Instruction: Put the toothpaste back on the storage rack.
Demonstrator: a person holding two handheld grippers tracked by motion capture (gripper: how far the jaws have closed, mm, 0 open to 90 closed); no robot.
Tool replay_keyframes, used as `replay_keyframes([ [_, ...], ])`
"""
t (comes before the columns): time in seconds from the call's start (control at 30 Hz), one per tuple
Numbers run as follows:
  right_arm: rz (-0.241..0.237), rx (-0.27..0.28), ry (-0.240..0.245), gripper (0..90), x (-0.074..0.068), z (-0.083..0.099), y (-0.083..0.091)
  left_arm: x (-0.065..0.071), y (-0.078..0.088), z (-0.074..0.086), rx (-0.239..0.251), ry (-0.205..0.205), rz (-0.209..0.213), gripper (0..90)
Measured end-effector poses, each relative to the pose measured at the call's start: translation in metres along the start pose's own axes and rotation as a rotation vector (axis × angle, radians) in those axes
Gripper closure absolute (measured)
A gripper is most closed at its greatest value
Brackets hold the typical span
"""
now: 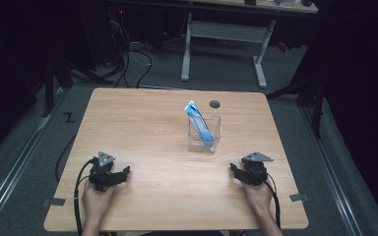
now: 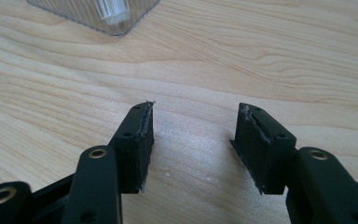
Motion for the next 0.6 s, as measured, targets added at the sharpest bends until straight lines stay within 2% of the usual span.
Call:
replay_keyframes([
  [0.13,0.003,0.003,0.023,45.0,-0.0021,-0.0001,0.0001,0.0,0.0001,0.0,0.0,0.001,0.0,27.3],
  [0.27,-0.016,-0.006,-0.011,42.7,0.0005,0.0,-0.0009,0.0,0.0001,0.0001,0.0,0.0,-0.001,27.2],
  [0.6,-0.018,-0.007,-0.005,42.5,0.0,0.0,-0.0011,-0.0002,0.0001,0.0001,0.0,0.001,-0.005,27.3],
])
Point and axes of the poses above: each handheld gripper's, and its own axes: y roughly backward along the jaws, z roughly out of its underside, x roughly to its right, the point moved 6 cm from there along -y, roughly forward along the jaws, and after that the axes turned 11 degrees about x, right-handed, at the moved point
